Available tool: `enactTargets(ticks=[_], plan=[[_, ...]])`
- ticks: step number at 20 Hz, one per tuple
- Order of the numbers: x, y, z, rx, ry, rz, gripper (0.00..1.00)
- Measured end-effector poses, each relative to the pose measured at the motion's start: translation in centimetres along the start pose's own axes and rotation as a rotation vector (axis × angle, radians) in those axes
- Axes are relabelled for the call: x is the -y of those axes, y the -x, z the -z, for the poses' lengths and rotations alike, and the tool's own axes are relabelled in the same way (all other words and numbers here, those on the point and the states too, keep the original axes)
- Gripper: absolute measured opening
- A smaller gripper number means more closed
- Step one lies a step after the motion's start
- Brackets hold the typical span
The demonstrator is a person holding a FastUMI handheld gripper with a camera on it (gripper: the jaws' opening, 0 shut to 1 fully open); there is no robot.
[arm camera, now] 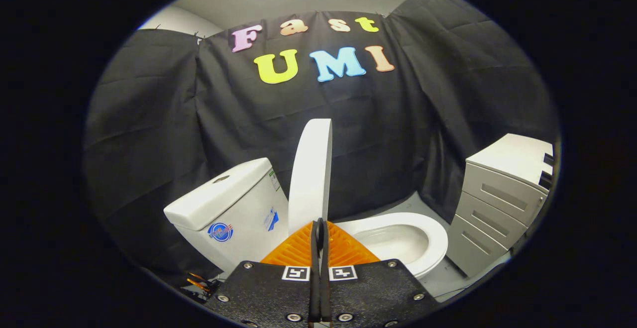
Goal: Open the toilet lid.
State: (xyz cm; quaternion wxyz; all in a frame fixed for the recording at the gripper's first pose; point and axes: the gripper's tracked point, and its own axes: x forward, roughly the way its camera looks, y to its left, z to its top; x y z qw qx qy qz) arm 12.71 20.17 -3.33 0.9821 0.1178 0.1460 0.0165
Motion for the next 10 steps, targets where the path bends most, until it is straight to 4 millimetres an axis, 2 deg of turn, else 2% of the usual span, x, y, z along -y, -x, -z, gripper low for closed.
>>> enactTargets(ticks=[10], plan=[[-4.8, -0.3, 0.5, 0.028, 0.16, -0.06, 0.0]])
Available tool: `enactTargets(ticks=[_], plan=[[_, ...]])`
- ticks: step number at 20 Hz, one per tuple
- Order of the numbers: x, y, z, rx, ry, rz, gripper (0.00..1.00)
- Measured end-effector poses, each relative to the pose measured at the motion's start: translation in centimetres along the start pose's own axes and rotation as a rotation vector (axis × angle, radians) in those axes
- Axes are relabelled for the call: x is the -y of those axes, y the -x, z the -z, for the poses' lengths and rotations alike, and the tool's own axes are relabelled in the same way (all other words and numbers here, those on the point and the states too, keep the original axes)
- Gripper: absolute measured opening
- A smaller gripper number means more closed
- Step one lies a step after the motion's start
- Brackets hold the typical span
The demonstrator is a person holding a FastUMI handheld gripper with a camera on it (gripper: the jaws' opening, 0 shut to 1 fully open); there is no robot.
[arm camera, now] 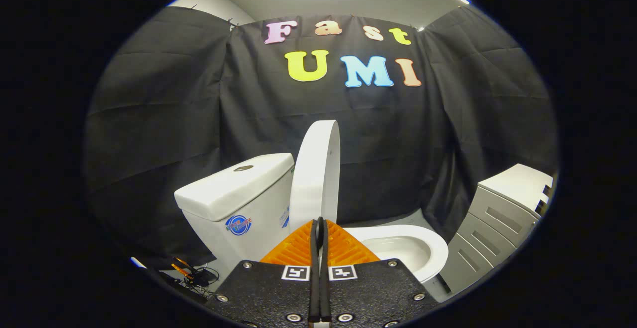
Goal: Open the toilet lid.
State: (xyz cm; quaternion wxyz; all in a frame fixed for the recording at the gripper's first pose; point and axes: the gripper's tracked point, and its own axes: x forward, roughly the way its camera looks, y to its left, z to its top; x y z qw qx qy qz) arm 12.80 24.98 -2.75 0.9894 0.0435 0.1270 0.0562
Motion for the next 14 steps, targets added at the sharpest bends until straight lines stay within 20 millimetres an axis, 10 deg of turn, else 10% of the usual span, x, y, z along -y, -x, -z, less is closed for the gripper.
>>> enactTargets(ticks=[14], plan=[[-6.7, -1.0, 0.3, 0.007, 0.226, -0.102, 0.0]])
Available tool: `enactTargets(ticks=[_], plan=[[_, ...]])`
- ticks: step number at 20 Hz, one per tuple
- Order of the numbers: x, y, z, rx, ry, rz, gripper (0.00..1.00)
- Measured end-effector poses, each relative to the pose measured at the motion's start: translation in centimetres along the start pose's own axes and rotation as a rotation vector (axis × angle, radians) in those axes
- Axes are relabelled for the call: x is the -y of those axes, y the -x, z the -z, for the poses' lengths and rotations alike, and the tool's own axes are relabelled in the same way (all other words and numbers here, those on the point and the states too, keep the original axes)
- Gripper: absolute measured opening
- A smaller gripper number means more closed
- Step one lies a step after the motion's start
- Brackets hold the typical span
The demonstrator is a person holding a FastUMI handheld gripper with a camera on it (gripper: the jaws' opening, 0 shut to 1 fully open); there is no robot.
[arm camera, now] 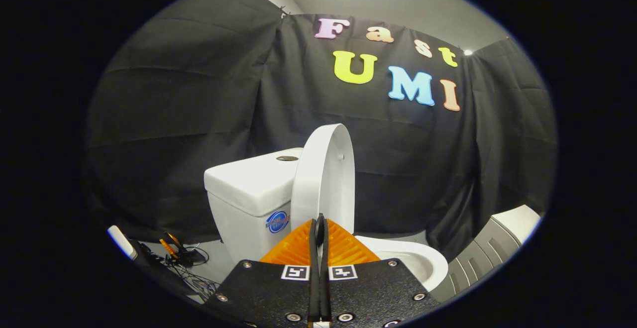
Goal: Open the toilet lid.
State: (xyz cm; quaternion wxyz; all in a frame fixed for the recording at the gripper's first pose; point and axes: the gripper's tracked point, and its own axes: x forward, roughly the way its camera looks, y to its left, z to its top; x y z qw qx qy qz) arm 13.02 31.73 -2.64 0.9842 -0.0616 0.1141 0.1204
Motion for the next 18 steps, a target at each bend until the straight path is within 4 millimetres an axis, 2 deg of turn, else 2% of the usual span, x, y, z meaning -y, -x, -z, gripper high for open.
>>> enactTargets(ticks=[6, 13, 17, 18], plan=[[-1.9, -0.4, -0.2, 0.021, 0.035, -0.035, 0.0], [-1.2, -0.5, -0.7, 0.009, -0.004, -0.041, 0.01], [-1.8, -0.8, -0.6, -0.005, -0.007, -0.129, 0.14], [-1.3, -0.5, -0.8, -0.003, -0.004, -0.12, 0.2]])
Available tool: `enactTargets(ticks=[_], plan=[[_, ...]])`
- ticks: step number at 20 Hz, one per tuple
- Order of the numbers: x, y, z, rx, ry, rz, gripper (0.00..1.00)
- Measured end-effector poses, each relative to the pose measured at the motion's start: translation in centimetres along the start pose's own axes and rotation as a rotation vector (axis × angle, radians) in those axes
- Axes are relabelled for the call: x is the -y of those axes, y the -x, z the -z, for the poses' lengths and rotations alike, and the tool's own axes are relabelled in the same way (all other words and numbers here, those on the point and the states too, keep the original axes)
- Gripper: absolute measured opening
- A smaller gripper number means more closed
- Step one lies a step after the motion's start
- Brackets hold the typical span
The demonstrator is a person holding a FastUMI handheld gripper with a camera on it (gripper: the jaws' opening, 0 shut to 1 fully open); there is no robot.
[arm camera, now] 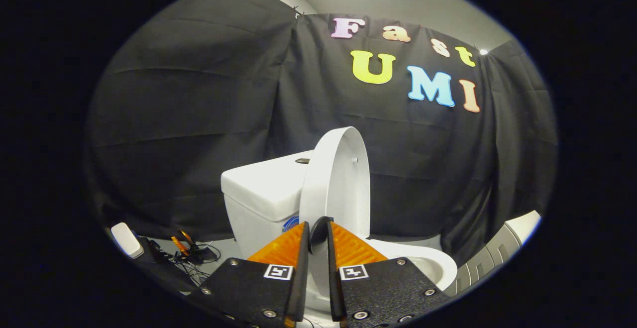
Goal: Open the toilet lid.
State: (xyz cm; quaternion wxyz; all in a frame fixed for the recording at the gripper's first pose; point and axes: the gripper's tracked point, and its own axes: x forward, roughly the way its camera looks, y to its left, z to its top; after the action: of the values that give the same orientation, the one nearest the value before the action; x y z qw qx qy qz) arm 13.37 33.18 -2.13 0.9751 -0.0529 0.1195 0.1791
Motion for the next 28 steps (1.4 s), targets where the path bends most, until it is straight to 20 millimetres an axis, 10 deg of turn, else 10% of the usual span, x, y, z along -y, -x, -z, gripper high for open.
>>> enactTargets(ticks=[1, 4, 5, 11, 28], plan=[[0.6, 0.5, -0.3, 0.006, 0.007, 0.012, 0.25], [2.9, 1.8, -1.6, 0.036, -0.031, 0.039, 0.9], [3.4, 2.3, -2.3, 0.051, -0.059, 0.031, 0.94], [9.6, 7.0, -6.4, 0.162, -0.058, 0.106, 0.95], [19.7, 18.9, -1.1, 0.172, -0.14, 0.255, 0.95]])
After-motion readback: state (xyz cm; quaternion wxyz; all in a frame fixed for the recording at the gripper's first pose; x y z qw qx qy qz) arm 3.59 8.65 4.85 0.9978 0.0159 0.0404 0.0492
